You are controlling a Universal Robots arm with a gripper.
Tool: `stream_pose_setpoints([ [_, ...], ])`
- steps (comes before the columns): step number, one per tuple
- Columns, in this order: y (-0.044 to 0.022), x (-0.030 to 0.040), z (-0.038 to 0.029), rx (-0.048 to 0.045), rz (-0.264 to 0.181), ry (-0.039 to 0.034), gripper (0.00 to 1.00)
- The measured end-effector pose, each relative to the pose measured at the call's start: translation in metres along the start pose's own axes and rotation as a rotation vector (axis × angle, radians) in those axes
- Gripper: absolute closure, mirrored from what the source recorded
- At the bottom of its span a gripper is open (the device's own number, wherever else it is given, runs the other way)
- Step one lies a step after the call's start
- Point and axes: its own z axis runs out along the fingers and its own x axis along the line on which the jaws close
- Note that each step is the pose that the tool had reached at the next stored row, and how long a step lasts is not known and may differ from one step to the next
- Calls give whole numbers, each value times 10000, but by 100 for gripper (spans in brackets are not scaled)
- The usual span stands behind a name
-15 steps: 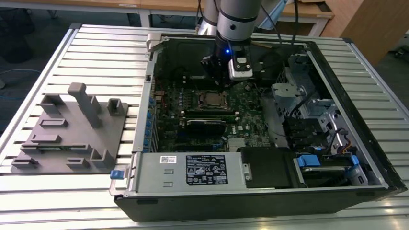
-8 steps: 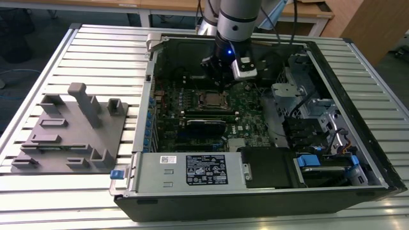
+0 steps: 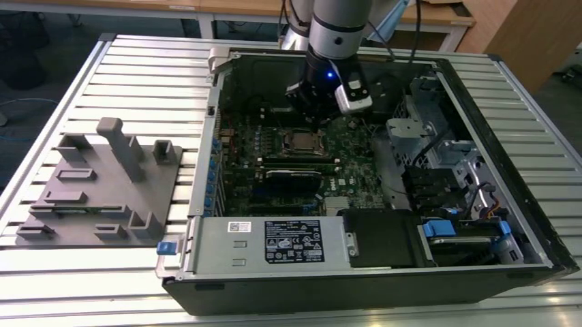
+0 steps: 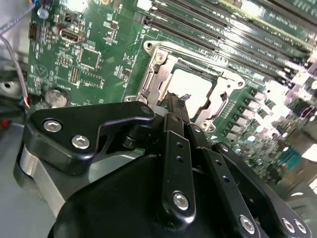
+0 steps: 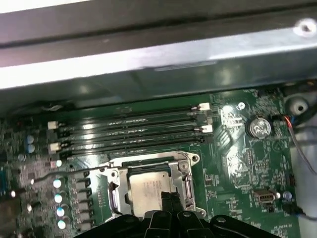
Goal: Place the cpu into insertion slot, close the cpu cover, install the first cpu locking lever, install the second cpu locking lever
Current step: 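Close the cpu cover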
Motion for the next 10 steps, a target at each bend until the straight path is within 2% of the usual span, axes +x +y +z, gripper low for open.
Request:
stream_pose_setpoints([
  [2, 0, 0, 0, 6, -263, 1, 90],
  [10, 0, 0, 1, 7, -296, 1, 90],
])
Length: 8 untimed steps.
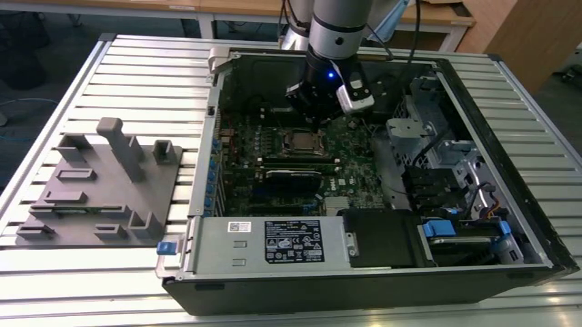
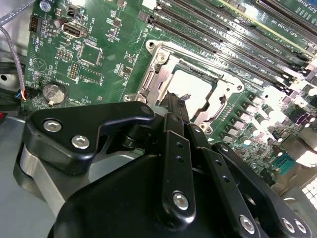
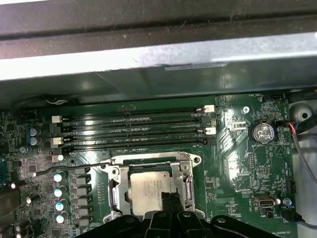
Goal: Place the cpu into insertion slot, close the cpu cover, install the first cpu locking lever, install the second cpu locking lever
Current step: 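Close the cpu cover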
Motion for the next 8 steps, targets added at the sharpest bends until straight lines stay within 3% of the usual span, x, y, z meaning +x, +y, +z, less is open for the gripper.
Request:
stream_pose_setpoints([
  [8, 0, 4, 23, 12, -581, 2, 90],
])
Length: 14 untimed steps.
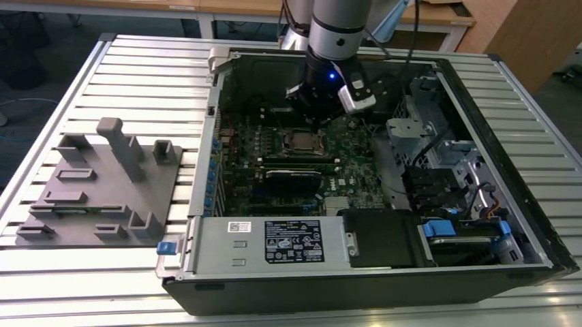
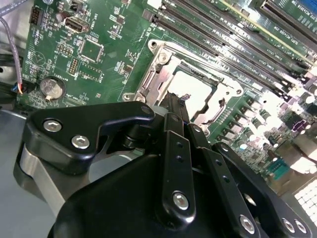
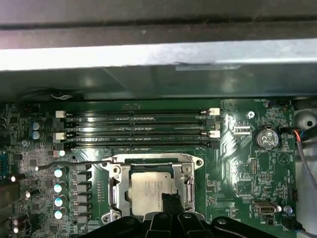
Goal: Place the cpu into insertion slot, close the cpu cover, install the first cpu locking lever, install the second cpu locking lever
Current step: 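Close the cpu cover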
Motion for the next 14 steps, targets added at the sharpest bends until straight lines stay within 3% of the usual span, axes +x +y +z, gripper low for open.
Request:
stream_pose_setpoints([
  [6, -2, 29, 49, 6, -244, -4, 90],
  [14, -10, 193, 85, 5, -273, -22, 90],
])
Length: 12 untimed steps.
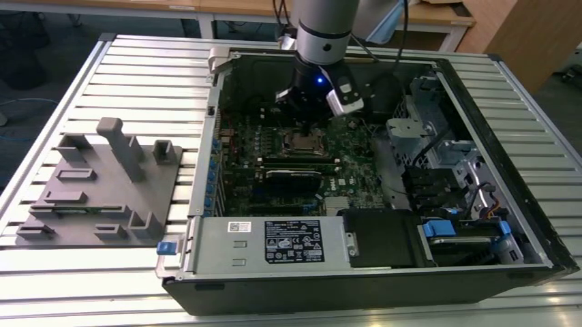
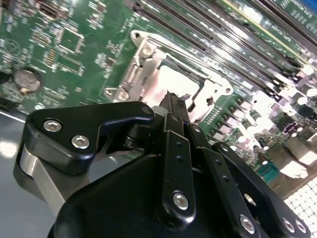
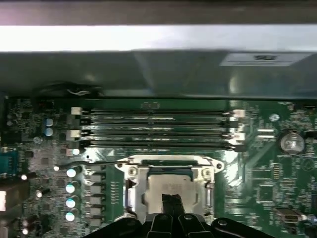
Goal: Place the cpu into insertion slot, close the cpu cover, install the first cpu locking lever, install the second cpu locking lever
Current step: 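Close the cpu cover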
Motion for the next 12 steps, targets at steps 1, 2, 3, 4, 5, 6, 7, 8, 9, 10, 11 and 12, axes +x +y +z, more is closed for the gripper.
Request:
stream_pose_setpoints([
  [1, 0, 29, 6, 1, 0, -1, 90],
  [2, 0, 61, 12, 0, -1, -4, 90],
  [3, 0, 90, 18, -1, -1, -6, 90],
  [4, -1, 116, 22, -1, 0, -7, 90],
  [5, -2, 137, 27, 0, -1, -7, 90],
  [6, -4, 152, 33, 1, 0, -7, 90],
  [7, -6, 165, 40, 1, -1, -7, 90],
  [8, -8, 177, 48, 1, -1, -7, 90],
  [9, -10, 189, 55, 1, -1, -7, 90],
  [10, -11, 204, 62, 1, -1, -6, 90],
  [11, -11, 220, 65, 0, -1, -8, 90],
  [12, -11, 225, 66, -1, 0, -10, 90],
])
